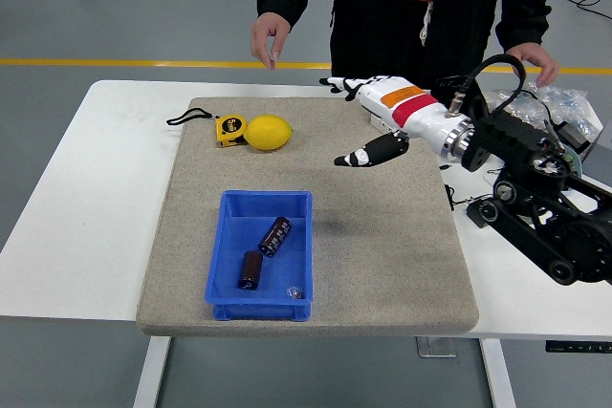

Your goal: Pick up the battery,place it into the box

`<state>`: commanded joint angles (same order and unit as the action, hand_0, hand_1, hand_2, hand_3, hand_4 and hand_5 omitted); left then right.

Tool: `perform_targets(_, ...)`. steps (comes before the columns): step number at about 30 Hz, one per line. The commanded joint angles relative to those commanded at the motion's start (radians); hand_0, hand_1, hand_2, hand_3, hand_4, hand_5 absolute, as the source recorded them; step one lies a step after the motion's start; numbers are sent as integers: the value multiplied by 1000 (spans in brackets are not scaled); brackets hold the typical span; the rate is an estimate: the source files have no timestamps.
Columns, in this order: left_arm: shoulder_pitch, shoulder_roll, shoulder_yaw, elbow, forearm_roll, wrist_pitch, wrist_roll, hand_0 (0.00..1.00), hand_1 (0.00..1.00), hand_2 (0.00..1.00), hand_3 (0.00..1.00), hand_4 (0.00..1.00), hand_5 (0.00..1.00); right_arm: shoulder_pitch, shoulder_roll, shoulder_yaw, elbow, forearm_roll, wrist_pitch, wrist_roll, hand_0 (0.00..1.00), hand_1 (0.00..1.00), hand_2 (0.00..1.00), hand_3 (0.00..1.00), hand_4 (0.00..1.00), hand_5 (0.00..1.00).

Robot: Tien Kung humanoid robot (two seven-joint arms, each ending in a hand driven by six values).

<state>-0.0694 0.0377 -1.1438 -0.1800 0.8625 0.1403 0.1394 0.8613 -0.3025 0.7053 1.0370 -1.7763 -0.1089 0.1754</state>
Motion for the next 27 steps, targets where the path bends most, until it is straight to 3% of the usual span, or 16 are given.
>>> perform_targets(2, 1, -1, -5, 0, 6, -1, 1, 772, 732, 753, 643, 718, 632, -25, -27, 12, -16, 84, -7, 11, 769, 746, 810, 908, 998, 401)
perform_targets(3, 2, -1, -6, 0, 6, 0, 2, 772, 732, 753, 644, 718, 631, -46, -44, 20, -19, 122, -1, 21, 805, 782, 821, 886, 998, 478)
perform_targets(8, 5, -4, -8, 0, 4, 1, 2, 772, 732, 753, 644, 718, 631, -153, -87, 72, -23, 330, 16, 39, 805, 782, 821, 886, 998, 478)
perform_targets(9, 6, -5, -9, 0, 4, 1, 2, 772, 731, 753, 644, 718, 631, -178, -92, 90, -16, 375, 22, 42, 844, 831, 842, 887, 998, 606)
perform_targets(10, 7, -5, -11, 0, 5, 1, 2, 772, 731, 753, 644, 718, 631, -201, -95, 106, -9, 414, 27, 42, 844, 831, 842, 887, 998, 606)
perform_targets(19, 11, -12, -14, 0, 16, 0, 9, 772, 731, 756, 645, 718, 632, -387, -62, 347, 62, 798, 48, -2, 858, 837, 847, 892, 998, 673)
perform_targets(27, 13, -13, -15, 0, 20, -2, 10, 770, 730, 756, 644, 717, 631, -467, -43, 424, 85, 1129, 59, -13, 869, 839, 851, 898, 998, 725)
